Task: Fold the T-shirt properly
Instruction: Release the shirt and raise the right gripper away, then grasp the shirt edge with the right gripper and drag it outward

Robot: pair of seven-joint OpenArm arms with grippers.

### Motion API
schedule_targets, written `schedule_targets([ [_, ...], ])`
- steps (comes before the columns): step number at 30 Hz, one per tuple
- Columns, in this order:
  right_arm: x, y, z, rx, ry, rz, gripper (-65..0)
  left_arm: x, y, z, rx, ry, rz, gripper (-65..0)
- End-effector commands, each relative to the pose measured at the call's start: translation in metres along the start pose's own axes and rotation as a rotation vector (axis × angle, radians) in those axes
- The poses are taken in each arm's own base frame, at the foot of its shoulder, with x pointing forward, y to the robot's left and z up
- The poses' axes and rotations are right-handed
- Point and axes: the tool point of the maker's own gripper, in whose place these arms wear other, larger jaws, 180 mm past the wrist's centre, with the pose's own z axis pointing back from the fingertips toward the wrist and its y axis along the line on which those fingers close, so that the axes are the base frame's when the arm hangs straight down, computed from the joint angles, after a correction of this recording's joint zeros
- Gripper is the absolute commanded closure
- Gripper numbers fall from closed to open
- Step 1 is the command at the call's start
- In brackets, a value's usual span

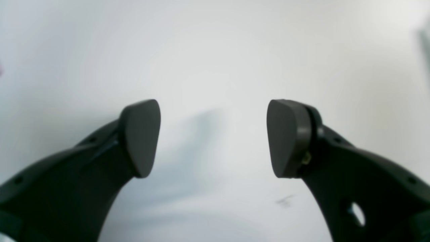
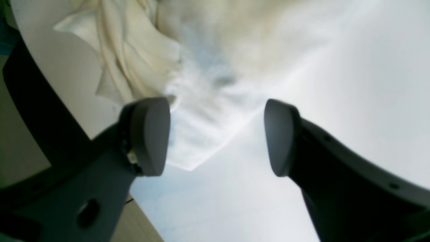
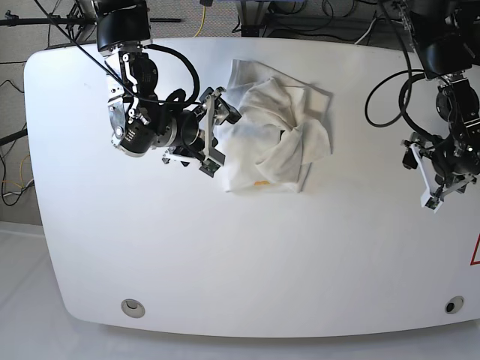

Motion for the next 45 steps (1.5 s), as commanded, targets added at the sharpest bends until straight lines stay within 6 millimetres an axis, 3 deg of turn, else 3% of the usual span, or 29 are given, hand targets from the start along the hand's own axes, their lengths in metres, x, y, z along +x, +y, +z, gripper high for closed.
schedule_targets([
  [1, 0.013, -0.003, 0.007, -0.014, -0.040, 0.028, -41.7, 0.011, 0.017, 0.012, 0.040, -0.037, -0.017, -45.7],
  [20, 0.012, 0.026, 0.005, 0.030, -0.073, 0.027, -41.8, 0.007, 0.020, 0.012, 0.049, -0.024, -0.022, -45.7],
  [31, 0.019, 0.064, -0.013, 0.123, -0.056, 0.082, -41.8, 0.010, 0.022, 0.013, 0.052, -0.031, -0.022, -45.7],
  [45, 0.013, 0.055, -0.026, 0.137, -0.012, 0.048, -41.8, 0.009, 0.022, 0.013, 0.050, -0.029, -0.020, -45.7],
])
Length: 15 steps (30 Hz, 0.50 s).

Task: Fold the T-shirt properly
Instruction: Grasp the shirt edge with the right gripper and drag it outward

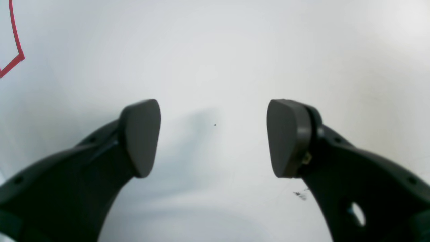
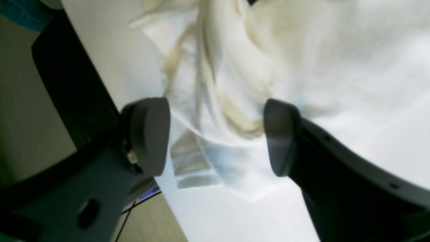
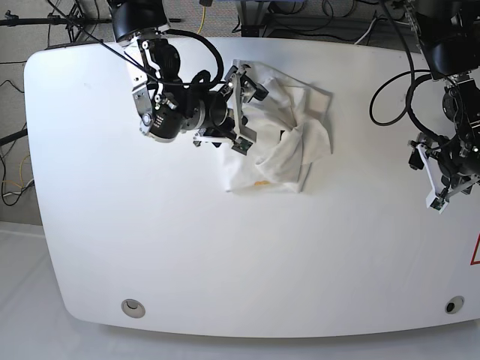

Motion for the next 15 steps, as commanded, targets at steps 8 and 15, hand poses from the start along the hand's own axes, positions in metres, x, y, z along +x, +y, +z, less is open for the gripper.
schedule_targets([
  [8, 0.0128, -0.0079, 0.0008, 0.002, -0.028, 0.002, -41.8, 0.0089, 0.0122, 0.0081, 0.031, -0.030, -0.005, -45.7],
  [15, 0.0179, -0.0104, 0.0018, -0.003, -0.038, 0.008, -40.6, 0.0071, 0.0113, 0.0075, 0.029, -0.026, -0.006, -45.7],
])
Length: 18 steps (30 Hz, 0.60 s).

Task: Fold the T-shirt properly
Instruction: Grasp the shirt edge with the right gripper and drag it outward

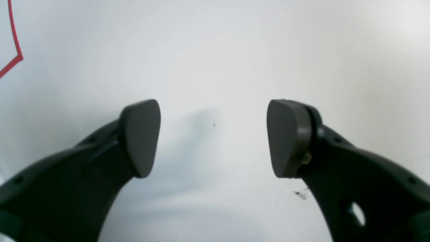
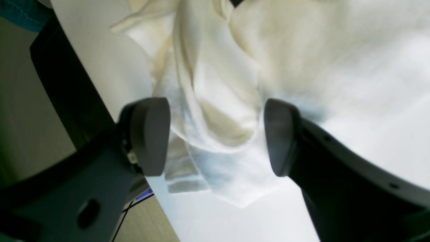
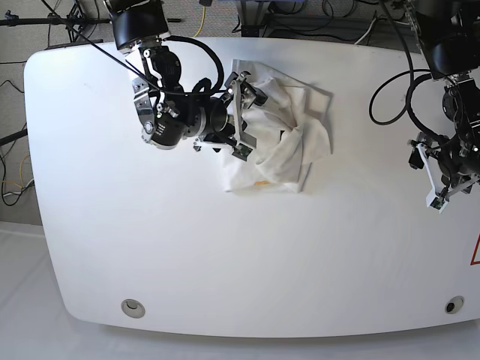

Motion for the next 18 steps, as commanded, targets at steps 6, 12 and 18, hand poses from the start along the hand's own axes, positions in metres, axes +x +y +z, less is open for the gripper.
schedule_targets([
  [6, 0.016, 0.001, 0.004, 0.004, -0.056, 0.014, -18.9, 0.009, 0.012, 0.008, 0.030, -0.030, -0.005, -45.7],
  [12, 0.016, 0.004, 0.003, 0.010, -0.052, 0.021, 0.0, 0.009, 0.012, 0.008, 0.030, -0.030, -0.005, -45.7],
  [18, 0.020, 0.022, -0.005, 0.049, -0.039, 0.072, -1.4, 0.010, 0.011, 0.008, 0.027, -0.032, -0.004, -45.7],
])
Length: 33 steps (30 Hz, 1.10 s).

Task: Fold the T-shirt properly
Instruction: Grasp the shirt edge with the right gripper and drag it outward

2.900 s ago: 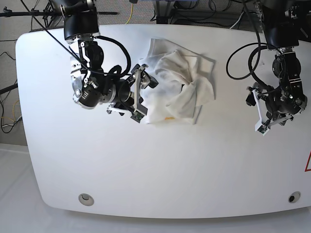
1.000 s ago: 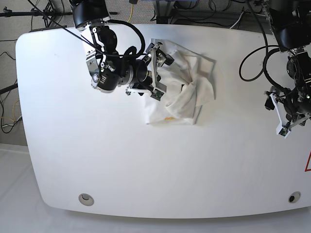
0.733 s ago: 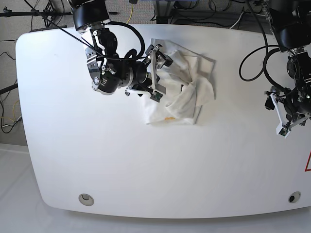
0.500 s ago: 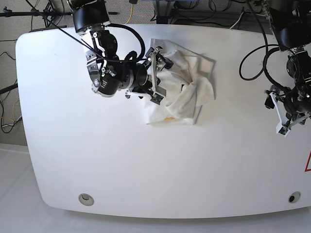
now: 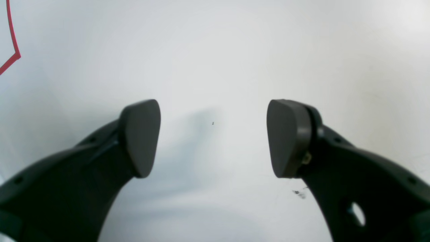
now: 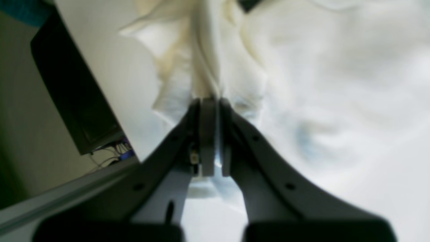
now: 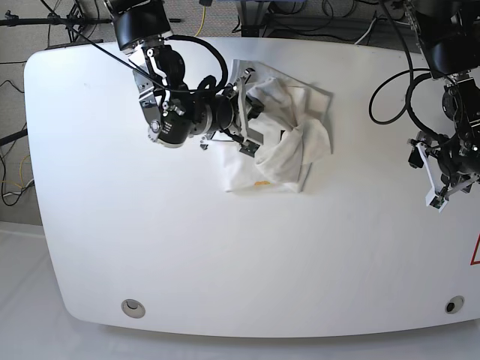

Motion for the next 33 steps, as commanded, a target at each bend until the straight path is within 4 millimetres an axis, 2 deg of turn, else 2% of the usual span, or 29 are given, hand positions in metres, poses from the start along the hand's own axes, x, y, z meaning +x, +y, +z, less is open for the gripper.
schedule_targets([
  [1, 0.020, 0.009, 0.002, 0.021, -0.054, 0.035, -1.0, 0.010, 0.012, 0.008, 0.029, -0.034, -0.004, -45.7],
  [8, 0.035, 0.010, 0.006, 0.014, -0.078, 0.037, 0.0, 0.011, 0.011, 0.008, 0.028, -0.035, -0.004, -45.8],
  [19, 0.073, 0.045, 0.007, 0.044, -0.098, 0.249, 0.0, 0.010, 0.012, 0.008, 0.028, -0.033, -0.003, -45.7],
  [26, 0.091, 0.072, -0.002, 0.088, -0.071, 0.400, 0.0, 0.010, 0.012, 0.008, 0.030, -0.032, -0.004, -45.7],
  [33, 0.105, 0.078, -0.024, 0.125, -0.012, 0.438, 0.0, 0.010, 0.012, 0.008, 0.030, -0.033, -0.005, -45.7],
])
